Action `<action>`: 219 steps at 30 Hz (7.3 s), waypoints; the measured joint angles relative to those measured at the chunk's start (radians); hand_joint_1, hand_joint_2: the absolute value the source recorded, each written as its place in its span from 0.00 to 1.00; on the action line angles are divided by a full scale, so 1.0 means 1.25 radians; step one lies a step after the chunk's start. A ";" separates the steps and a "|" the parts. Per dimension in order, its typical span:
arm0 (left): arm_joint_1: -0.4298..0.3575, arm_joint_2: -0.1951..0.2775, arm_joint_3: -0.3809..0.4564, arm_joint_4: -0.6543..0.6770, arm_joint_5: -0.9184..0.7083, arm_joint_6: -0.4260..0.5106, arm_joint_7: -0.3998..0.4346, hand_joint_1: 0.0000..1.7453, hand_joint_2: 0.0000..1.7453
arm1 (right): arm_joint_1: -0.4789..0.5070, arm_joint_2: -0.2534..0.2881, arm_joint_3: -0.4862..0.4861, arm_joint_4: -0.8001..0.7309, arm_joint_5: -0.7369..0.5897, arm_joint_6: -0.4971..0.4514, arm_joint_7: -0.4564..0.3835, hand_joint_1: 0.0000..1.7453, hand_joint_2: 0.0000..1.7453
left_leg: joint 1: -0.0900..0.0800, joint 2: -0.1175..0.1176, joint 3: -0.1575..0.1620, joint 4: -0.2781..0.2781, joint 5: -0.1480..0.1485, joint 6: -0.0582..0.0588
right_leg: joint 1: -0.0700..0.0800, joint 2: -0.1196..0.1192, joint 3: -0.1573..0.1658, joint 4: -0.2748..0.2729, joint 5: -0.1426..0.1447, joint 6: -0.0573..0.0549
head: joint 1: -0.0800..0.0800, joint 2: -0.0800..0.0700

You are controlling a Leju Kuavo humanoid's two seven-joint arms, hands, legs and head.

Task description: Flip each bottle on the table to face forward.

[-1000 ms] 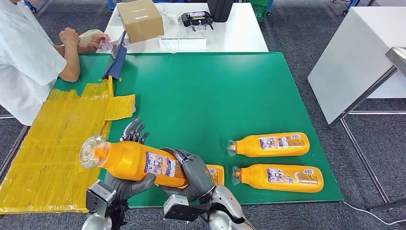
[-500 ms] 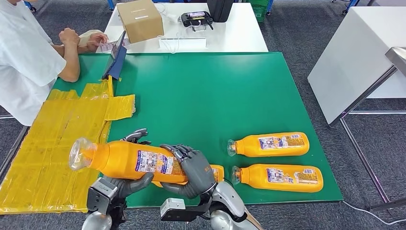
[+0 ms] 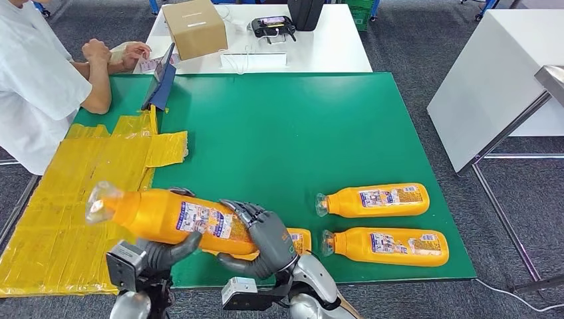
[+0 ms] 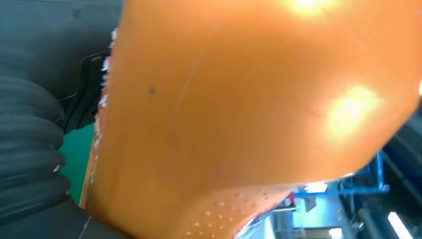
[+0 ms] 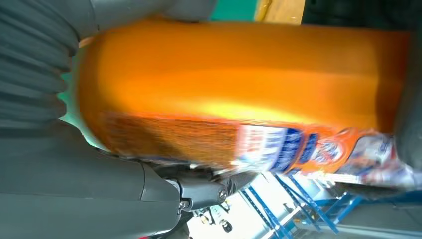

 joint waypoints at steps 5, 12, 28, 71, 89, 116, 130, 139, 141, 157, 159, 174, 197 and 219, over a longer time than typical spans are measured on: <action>-0.050 0.018 0.067 0.006 -0.148 0.109 0.031 1.00 1.00 | 0.030 -0.007 -0.004 -0.029 0.012 -0.017 0.008 0.00 0.00 | 0.000 0.000 0.000 0.000 0.000 0.000 | 0.000 0.000 0.000 0.000 0.000 0.000 | 0.000 0.000; -0.242 0.132 0.132 0.201 -0.997 0.278 0.303 1.00 1.00 | 0.051 -0.033 -0.024 -0.104 0.191 0.032 0.139 0.00 0.00 | 0.001 0.002 0.000 0.000 0.002 0.000 | 0.001 0.000 0.000 0.001 0.002 -0.002 | 0.000 0.000; -0.446 0.285 -0.002 0.533 -1.162 0.216 0.582 1.00 1.00 | 0.020 -0.057 -0.031 -0.122 0.257 0.103 0.199 0.00 1.00 | 0.001 0.005 -0.002 0.000 0.004 -0.001 | 0.001 0.003 -0.004 0.002 0.004 -0.005 | 0.000 0.000; -0.174 0.034 0.214 0.127 -0.077 -0.136 0.002 0.00 1.00 | -0.109 -0.053 -0.059 0.276 0.454 0.250 0.479 0.97 1.00 | 0.000 0.006 0.009 -0.001 0.000 -0.004 | -0.001 0.004 -0.004 0.003 -0.003 -0.007 | 0.000 0.000; 0.007 0.007 0.161 -0.052 -0.001 -0.171 -0.014 0.00 1.00 | -0.116 -0.022 -0.182 0.333 0.321 0.140 0.379 1.00 1.00 | -0.001 0.003 0.017 0.000 -0.001 -0.001 | -0.002 0.003 0.008 0.002 -0.002 -0.002 | 0.000 0.000; 0.023 0.015 0.014 0.050 -0.007 -0.217 0.058 0.00 1.00 | 0.123 0.000 -0.317 -0.187 -0.088 -0.106 -0.019 1.00 1.00 | -0.001 0.002 0.004 0.000 -0.001 -0.001 | -0.002 0.001 0.002 0.003 -0.001 -0.002 | 0.000 0.000; -0.004 0.016 -0.017 0.057 0.011 -0.231 0.059 0.00 1.00 | 0.047 0.029 -0.191 -0.041 0.029 -0.030 0.064 1.00 1.00 | -0.002 0.002 0.003 0.000 -0.001 -0.001 | -0.002 0.001 0.002 0.003 -0.001 -0.002 | 0.000 0.000; -0.009 0.016 -0.017 0.057 0.027 -0.247 0.062 0.00 1.00 | 0.001 0.041 -0.129 0.051 0.111 0.043 0.121 1.00 1.00 | -0.001 0.002 0.003 0.000 -0.001 -0.001 | -0.001 0.001 0.002 0.003 -0.001 -0.002 | 0.000 0.000; -0.012 0.016 -0.016 0.057 0.033 -0.250 0.065 0.00 1.00 | -0.019 0.052 -0.097 0.097 0.142 0.053 0.133 1.00 1.00 | -0.001 0.002 0.003 0.000 -0.001 -0.001 | -0.001 0.001 0.002 0.003 -0.001 -0.002 | 0.000 0.000; 0.007 0.025 0.019 0.060 0.034 -0.232 0.072 0.00 1.00 | -0.120 0.071 0.055 0.224 0.260 0.040 0.178 1.00 1.00 | -0.001 0.003 0.003 0.000 -0.001 -0.001 | -0.002 0.002 0.000 0.003 -0.001 -0.002 | 0.000 0.000; 0.008 0.025 0.022 0.062 0.044 -0.237 0.072 0.03 1.00 | -0.125 0.069 0.064 0.227 0.271 0.033 0.188 1.00 1.00 | -0.001 0.003 0.003 0.000 -0.001 -0.001 | -0.002 0.002 0.000 0.003 -0.001 -0.002 | 0.000 0.000; 0.005 0.012 0.023 0.070 -0.070 -0.094 0.041 1.00 1.00 | -0.096 0.037 0.075 0.174 0.187 0.000 0.167 0.50 1.00 | -0.001 0.003 0.003 0.000 -0.001 -0.001 | -0.002 0.002 0.000 0.003 -0.001 -0.002 | 0.000 0.000; -0.276 0.156 0.084 0.285 -1.052 0.218 0.457 1.00 1.00 | 0.059 -0.039 -0.165 -0.197 0.109 -0.022 0.091 0.00 1.00 | -0.001 0.003 0.003 0.000 0.002 -0.002 | -0.001 0.001 -0.001 0.004 0.001 -0.003 | 0.000 0.000; -0.574 0.224 -0.342 0.975 -1.004 0.231 0.555 0.00 0.00 | -0.010 -0.173 -0.244 -0.210 0.361 0.021 0.262 0.00 1.00 | -0.003 0.003 0.004 0.000 0.004 -0.002 | -0.002 0.002 0.002 0.005 0.003 -0.005 | -0.001 0.000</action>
